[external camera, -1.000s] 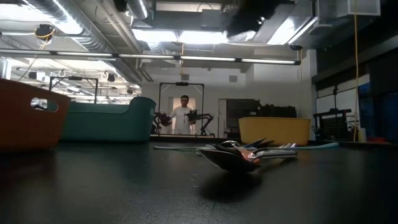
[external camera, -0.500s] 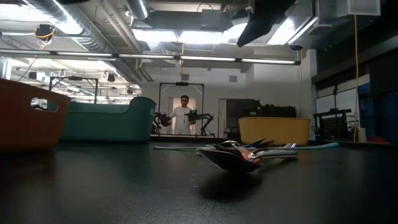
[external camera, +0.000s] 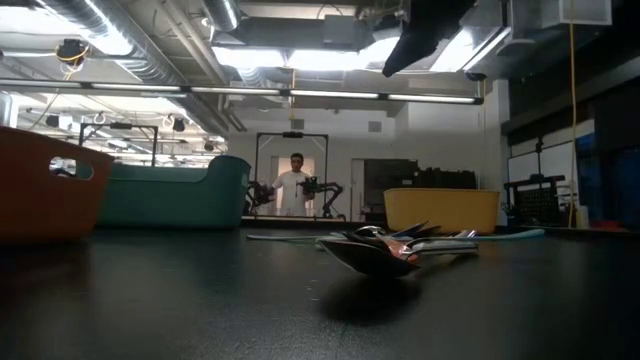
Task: Sort silverware by color (type)
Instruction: Put the violet spoon into the transparent bin
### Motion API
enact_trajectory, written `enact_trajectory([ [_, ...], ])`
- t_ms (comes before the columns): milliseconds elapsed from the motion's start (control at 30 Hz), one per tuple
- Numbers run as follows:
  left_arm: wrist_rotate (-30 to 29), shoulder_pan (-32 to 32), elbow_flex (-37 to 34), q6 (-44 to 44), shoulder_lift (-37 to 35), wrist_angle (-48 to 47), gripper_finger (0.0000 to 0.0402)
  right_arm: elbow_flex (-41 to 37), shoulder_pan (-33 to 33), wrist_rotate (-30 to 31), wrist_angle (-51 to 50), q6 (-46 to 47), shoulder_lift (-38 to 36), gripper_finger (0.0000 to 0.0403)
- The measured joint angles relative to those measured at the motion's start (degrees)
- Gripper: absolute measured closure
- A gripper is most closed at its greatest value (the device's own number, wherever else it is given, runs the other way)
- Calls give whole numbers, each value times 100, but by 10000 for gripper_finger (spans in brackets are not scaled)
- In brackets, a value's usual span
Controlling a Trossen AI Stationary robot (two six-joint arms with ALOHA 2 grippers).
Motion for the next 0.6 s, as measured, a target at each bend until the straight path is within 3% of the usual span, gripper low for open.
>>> enact_trajectory([
  [200, 345, -280, 0, -14, 448, -1, 385, 0, 4, -2, -51, 0, 0, 265],
  [600, 355, -363, -2, 527, 1046, -473, 385, 0, 3, -2, -49, 0, 0, 265],
])
